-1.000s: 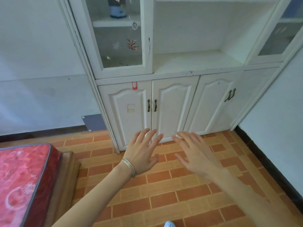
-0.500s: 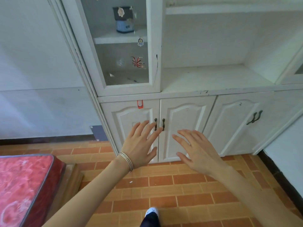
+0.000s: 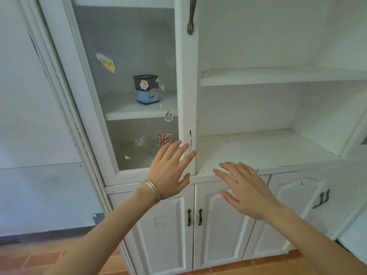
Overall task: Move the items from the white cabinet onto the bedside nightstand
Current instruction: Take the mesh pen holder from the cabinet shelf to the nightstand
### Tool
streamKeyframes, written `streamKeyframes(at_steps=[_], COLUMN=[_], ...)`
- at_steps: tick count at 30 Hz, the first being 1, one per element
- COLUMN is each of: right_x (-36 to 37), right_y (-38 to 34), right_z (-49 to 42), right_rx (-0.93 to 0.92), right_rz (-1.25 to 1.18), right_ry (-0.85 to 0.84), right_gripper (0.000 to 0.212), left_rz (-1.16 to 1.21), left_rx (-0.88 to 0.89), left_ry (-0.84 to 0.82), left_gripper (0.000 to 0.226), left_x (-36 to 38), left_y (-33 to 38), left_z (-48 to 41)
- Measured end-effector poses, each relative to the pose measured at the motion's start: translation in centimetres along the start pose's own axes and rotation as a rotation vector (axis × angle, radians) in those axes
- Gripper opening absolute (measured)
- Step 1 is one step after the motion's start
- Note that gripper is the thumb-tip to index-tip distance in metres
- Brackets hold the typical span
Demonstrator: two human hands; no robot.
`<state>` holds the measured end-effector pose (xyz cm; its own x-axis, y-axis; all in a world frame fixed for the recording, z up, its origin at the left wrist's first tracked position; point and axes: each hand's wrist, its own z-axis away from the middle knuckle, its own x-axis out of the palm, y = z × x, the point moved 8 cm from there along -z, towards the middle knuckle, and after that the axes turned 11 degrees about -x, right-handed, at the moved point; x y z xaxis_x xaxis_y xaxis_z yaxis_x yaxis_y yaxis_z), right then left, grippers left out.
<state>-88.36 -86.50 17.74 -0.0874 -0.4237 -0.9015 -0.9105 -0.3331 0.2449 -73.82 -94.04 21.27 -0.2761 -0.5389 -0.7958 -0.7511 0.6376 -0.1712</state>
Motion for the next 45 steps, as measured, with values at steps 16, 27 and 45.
streamKeyframes(at_steps=[16,27,45], right_x=[-4.6,-6.2,-4.7], right_y=[11.0,17.5,19.3], right_z=[-12.4,-17.7,-20.6], right_rx=[-0.115,-0.132,-0.176], right_rz=[0.114,0.181,0.131], right_ry=[0.243,0.338,0.34], right_gripper=[0.052,0.057,0.063], left_rz=[-0.08,-0.307,-0.541], left_rx=[0.081,0.244,0.261], left_ry=[0.147,0.279,0.268], left_gripper=[0.056,0.044,0.04], left_x=[0.3,-0.5,-1.7], left_y=[-4.5,-4.9,-2.9], left_z=[-17.2,-22.8,-21.6])
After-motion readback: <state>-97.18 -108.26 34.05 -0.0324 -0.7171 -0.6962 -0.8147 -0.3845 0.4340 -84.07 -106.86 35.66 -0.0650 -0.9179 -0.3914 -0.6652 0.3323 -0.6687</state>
